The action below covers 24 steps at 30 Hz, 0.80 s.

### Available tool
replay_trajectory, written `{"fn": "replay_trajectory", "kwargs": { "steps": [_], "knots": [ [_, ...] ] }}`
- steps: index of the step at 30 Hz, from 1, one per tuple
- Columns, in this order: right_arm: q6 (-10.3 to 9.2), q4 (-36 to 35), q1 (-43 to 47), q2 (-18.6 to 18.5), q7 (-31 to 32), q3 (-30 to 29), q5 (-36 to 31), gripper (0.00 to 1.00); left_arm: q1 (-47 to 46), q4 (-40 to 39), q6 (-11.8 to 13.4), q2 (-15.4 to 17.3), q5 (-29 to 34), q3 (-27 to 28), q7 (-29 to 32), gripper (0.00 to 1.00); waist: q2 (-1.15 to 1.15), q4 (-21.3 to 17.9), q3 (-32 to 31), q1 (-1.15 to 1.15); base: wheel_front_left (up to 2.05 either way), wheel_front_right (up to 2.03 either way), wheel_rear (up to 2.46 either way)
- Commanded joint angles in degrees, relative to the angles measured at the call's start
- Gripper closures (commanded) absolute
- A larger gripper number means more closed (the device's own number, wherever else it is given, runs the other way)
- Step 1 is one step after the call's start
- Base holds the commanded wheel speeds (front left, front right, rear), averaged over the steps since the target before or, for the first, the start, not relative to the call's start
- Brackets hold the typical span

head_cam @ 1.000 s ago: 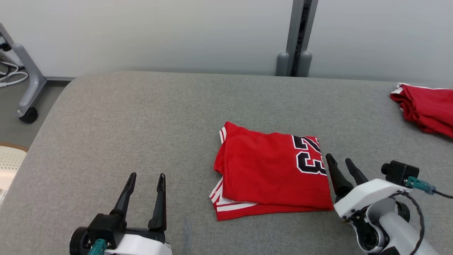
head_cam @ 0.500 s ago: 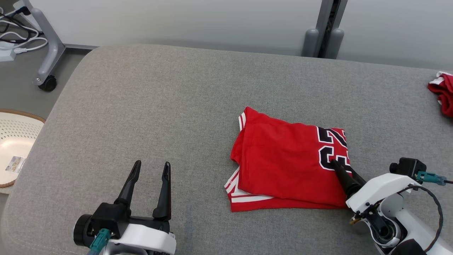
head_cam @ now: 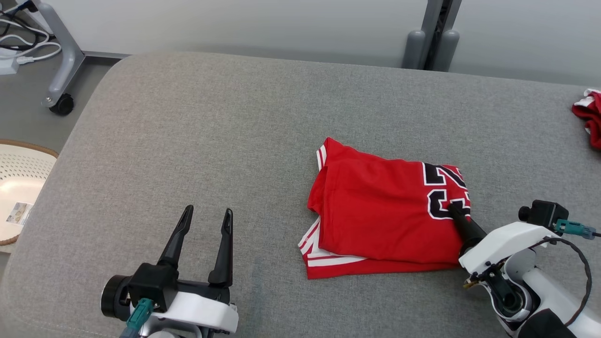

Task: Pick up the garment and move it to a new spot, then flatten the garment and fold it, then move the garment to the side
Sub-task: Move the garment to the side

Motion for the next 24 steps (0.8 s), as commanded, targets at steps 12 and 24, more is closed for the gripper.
{"fn": "replay_trajectory", "kwargs": {
  "steps": [12, 24],
  "knots": [
    [0.01, 2.0, -5.3, -3.8, -7.2, 6.5, -5.9, 1.0, -1.4, -0.5, -0.2, 0.2, 0.6, -0.5, -0.2, 0.0, 0.0, -0.8, 0.4, 0.0, 0.0, 0.0, 0.0],
    [0.01, 2.4, -9.9, -2.3, -8.1, 0.3, -18.5, 1.0, -3.4, -2.2, -0.6, 0.2, 0.3, -1.3, -0.2, 0.0, 0.0, -4.1, 3.3, 0.0, 0.0, 0.0, 0.0]
  ]
}}
